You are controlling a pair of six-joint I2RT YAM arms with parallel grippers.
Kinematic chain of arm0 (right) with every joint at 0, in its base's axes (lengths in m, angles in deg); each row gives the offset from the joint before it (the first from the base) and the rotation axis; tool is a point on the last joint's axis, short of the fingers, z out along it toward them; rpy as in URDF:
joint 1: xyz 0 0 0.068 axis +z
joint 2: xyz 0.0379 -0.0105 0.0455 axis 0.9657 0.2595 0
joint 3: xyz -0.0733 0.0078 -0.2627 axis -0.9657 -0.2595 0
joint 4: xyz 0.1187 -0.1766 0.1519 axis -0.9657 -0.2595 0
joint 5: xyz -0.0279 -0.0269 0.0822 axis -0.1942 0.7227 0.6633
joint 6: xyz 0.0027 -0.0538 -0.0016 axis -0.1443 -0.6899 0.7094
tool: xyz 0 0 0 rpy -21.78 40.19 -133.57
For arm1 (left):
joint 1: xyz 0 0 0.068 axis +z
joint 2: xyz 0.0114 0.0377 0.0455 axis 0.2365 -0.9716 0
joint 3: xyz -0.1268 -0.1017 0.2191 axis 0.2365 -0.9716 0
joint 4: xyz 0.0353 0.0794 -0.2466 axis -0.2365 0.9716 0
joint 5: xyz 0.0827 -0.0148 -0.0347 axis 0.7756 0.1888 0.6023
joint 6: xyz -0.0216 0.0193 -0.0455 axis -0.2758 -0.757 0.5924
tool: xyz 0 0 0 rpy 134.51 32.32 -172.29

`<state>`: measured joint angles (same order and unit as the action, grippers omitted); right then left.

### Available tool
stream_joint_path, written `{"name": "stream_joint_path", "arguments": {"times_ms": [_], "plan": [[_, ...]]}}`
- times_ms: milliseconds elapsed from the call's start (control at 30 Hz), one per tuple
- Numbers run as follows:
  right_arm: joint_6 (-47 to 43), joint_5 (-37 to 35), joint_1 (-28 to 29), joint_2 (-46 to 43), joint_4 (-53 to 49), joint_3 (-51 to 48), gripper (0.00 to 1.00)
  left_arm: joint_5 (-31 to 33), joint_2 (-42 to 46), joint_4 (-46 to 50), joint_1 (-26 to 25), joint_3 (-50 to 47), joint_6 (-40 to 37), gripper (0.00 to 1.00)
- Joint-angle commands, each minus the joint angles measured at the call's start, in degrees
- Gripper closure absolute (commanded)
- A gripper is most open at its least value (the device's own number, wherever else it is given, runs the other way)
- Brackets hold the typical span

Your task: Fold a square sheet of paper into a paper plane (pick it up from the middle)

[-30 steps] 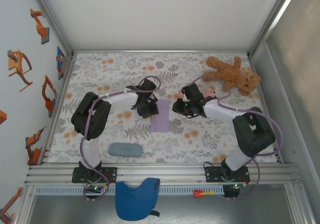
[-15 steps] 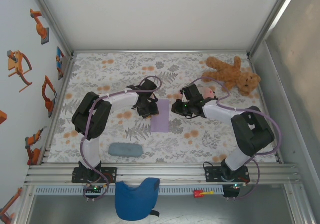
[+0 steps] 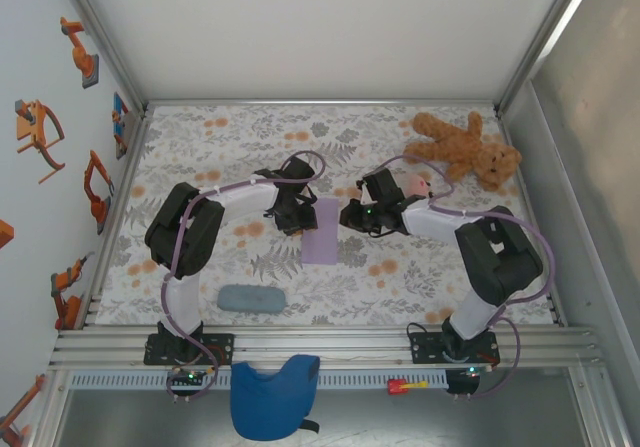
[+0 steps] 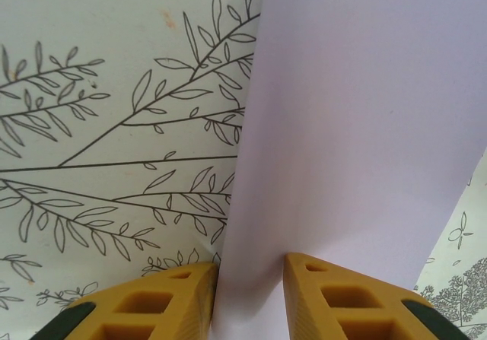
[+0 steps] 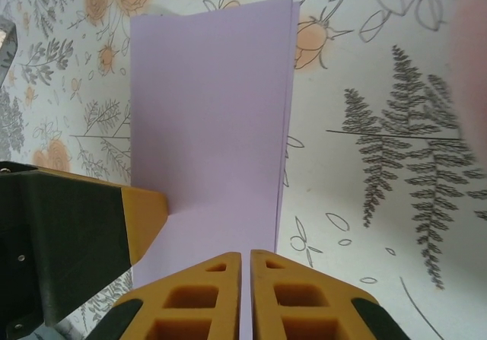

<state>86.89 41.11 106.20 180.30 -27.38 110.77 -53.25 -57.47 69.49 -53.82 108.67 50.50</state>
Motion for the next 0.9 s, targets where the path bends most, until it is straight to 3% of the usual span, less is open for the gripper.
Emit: {"name": "stream_joint_path", "arguments": {"times_ms": [0, 533, 867], "plan": [[-0.1, 3.8, -0.2, 1.3, 2.9, -0.7, 0.90, 0.9, -10.6, -4.4, -2.1, -4.3, -2.3, 0.69], [3.3, 5.3, 0.5, 4.6, 7.1, -0.8, 0.94, 0.9, -10.5, -4.7, -2.1, -4.2, -5.2, 0.69], [0.7, -1.6, 0.5, -3.7, 2.2, -1.0, 0.94, 1.4, -9.0, -4.8, -2.1, -4.3, -8.5, 0.68]]}}
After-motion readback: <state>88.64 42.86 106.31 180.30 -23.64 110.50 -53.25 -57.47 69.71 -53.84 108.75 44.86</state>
